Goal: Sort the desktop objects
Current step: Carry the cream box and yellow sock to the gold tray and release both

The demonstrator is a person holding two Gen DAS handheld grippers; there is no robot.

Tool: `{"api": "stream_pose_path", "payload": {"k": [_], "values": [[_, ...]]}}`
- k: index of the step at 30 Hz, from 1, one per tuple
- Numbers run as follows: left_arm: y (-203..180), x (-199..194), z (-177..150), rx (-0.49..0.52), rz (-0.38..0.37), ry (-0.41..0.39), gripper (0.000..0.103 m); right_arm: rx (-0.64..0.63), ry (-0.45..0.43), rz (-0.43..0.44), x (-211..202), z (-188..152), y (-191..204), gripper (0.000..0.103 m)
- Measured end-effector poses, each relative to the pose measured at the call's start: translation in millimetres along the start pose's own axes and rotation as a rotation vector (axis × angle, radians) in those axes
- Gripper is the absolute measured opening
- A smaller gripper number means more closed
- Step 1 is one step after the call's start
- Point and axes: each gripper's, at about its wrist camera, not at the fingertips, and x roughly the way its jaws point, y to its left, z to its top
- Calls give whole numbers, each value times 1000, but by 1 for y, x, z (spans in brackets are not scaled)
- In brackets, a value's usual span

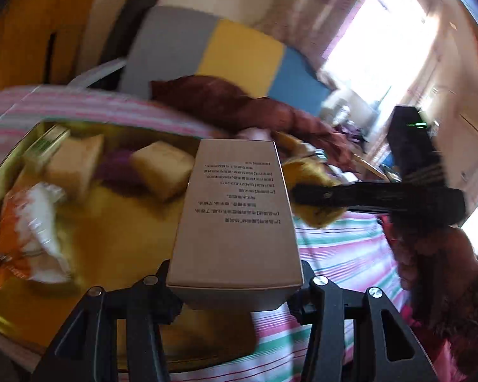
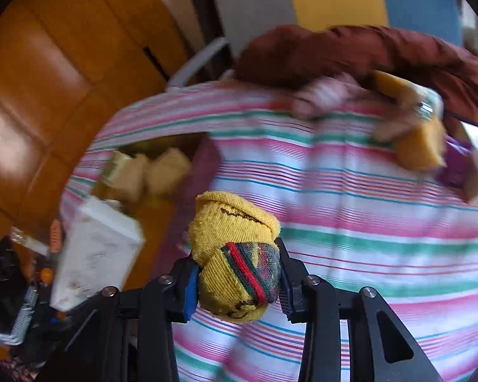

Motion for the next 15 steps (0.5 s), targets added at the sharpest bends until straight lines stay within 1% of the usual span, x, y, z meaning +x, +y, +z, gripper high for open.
{"api": "stream_pose_path", "payload": {"k": [4, 7, 11, 13, 15], "values": [[38, 3, 3, -80, 60, 41, 51, -50, 0, 67, 10, 6, 46, 40], [59, 5, 4, -113, 116, 64, 51, -85, 22, 85, 28, 9, 75, 40], [83, 7, 6, -131, 192, 72, 51, -112, 58, 95, 65, 17, 108, 40], [92, 11, 6, -133, 221, 75, 51, -120, 73, 89, 83, 20, 122, 40], [99, 13, 5, -129, 266, 86, 51, -129, 81, 82, 99, 24, 134, 40]]}}
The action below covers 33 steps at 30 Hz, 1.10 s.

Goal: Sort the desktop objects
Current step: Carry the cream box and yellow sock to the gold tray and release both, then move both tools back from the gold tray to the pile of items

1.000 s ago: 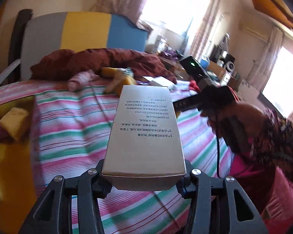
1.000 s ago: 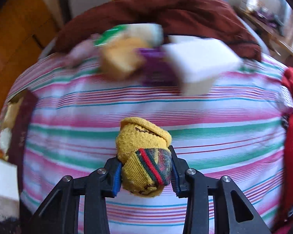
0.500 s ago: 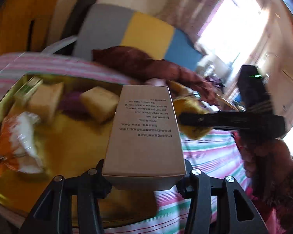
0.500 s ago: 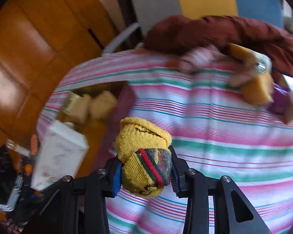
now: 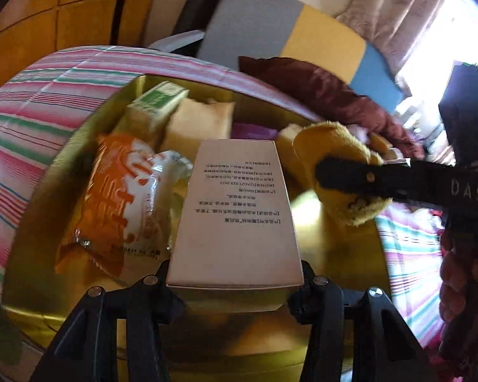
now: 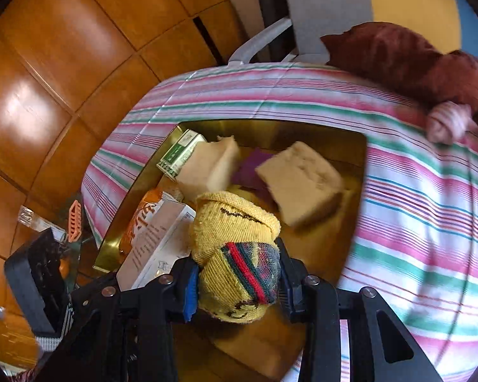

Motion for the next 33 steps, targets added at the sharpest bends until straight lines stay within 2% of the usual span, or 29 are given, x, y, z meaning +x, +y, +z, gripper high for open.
{"api": "stream_pose_path", "payload": {"k": [3, 6, 7, 9, 11, 16, 21, 23, 27, 33], "values": [[16, 5, 0, -23, 54, 19, 51, 6, 1, -21, 19, 8, 7, 44], [21, 6, 1, -52, 37, 30, 51, 10, -29, -40, 31, 16, 8, 49], [21, 6, 2, -59, 28, 29, 53, 3, -37, -37, 33, 17, 7, 54], [19, 2, 1, -64, 14, 17, 58, -5, -63, -39, 29, 17, 10, 81], [17, -5, -2, -77, 13, -17, 60, -31, -119, -21, 16, 12, 16, 86], [15, -22, -7, -145, 4, -110, 62, -92, -181, -28, -9, -3, 21, 86], [12, -42, -7, -168, 24, -175, 63, -45, -210, 2, -26, -15, 8, 86], [11, -47, -8, -177, 11, -169, 65, -34, -216, 5, -30, -19, 3, 86], [5, -48, -10, -211, -64, -129, 69, -23, -216, 13, -37, -25, -4, 84], [-22, -47, -11, -147, -92, -105, 71, -20, -216, 13, -49, -32, -14, 84]]}}
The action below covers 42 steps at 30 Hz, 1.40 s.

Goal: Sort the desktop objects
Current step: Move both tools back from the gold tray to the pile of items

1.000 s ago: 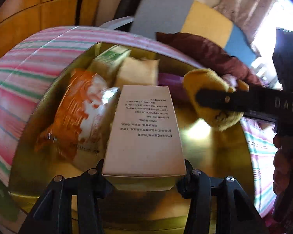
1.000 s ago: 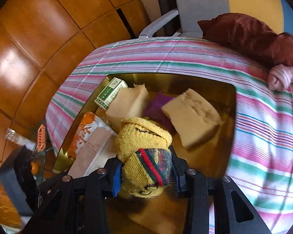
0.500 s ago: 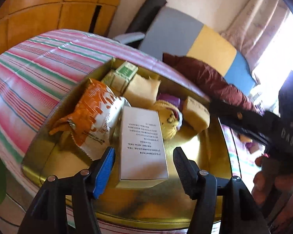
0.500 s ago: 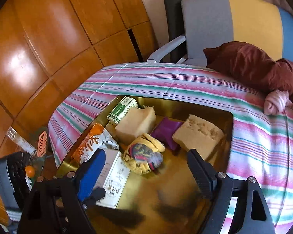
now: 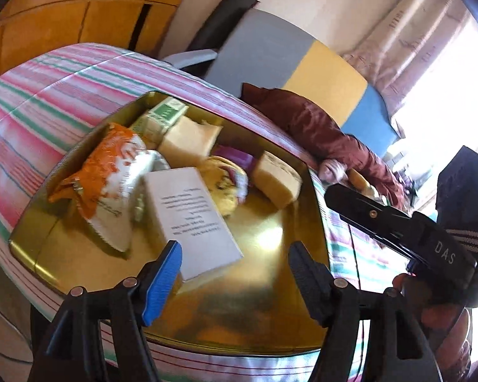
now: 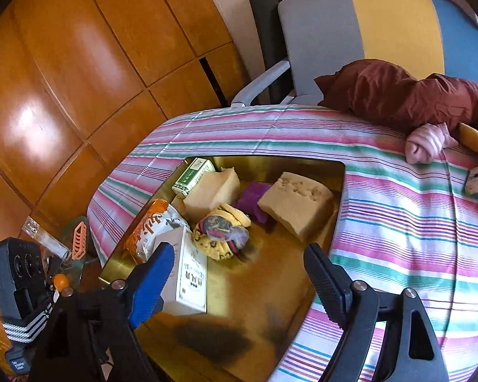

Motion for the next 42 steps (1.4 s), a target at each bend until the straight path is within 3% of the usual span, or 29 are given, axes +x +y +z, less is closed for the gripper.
{"api": "stream_pose_path", "payload": {"k": [6, 12, 19, 25, 30, 35, 42], "values": [[-28, 1, -4, 55, -28, 12, 78, 22, -4, -32, -18, -4, -21, 84], [-62, 7, -10, 121, -61, 43, 79, 24, -17, -112, -43, -9, -54, 84], [-119, 22, -22, 255, -120, 94, 79, 71, -8, -227, -73, -15, -115, 84], [-164, 42, -34, 356, -157, 141, 79, 109, 4, -385, -108, -20, -189, 84], [-190, 68, -49, 408, -175, 212, 79, 214, -8, -482, -143, -22, -262, 84], [-210, 84, -65, 464, -183, 255, 79, 361, -101, -539, -172, -13, -325, 84], [-223, 94, -82, 513, -183, 306, 79, 600, -153, -513, -166, 16, -396, 84]]}}
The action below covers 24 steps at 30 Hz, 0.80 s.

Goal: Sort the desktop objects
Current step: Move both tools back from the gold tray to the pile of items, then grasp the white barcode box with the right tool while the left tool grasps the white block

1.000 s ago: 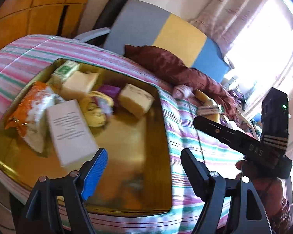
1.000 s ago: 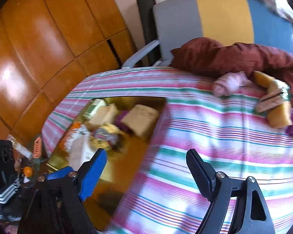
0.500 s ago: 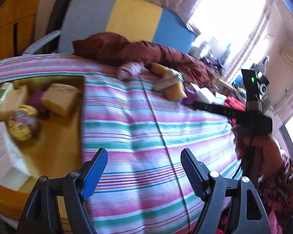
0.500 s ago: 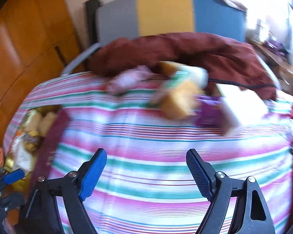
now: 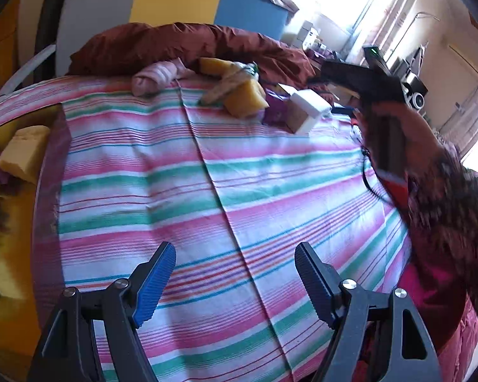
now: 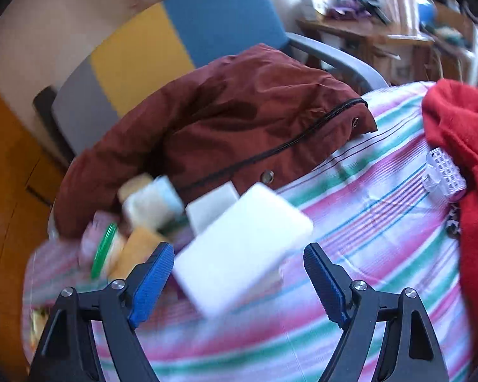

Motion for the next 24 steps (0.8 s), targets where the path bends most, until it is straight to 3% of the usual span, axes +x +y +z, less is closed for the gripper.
{"api": "stream_pose_path", "payload": {"k": [3, 6, 8, 10, 12, 14, 16, 18, 19, 22, 24], "values": [[-2, 3, 0, 9, -1, 13, 79, -4, 12, -27, 13, 12, 5, 84], [-1, 3, 1, 5, 2, 7, 79, -90, 67, -113, 19, 7, 14, 83], [3, 6, 2, -12, -3, 6, 79, -120, 91, -95, 15, -3, 14, 82], [6, 10, 4, -31, -1, 7, 79, -163, 141, -67, 9, -19, 16, 75], [7, 16, 5, -47, -10, 15, 79, -254, 162, -60, 0, -38, 22, 47], [6, 20, 7, -53, -14, 19, 79, -309, 153, 9, -8, -49, 26, 46], [5, 23, 9, -57, -16, 25, 79, -317, 161, 125, -14, -52, 25, 55], [4, 23, 10, -63, -19, 19, 79, -273, 101, 167, -23, -44, 19, 91], [3, 24, 10, -64, -17, 15, 79, -239, 55, 151, -30, -42, 16, 97], [-1, 26, 10, -64, -21, 14, 79, -144, -56, 113, -41, -26, -4, 95], [-5, 30, 10, -61, -24, 22, 79, -141, -64, 32, -35, -19, -13, 88]]}}
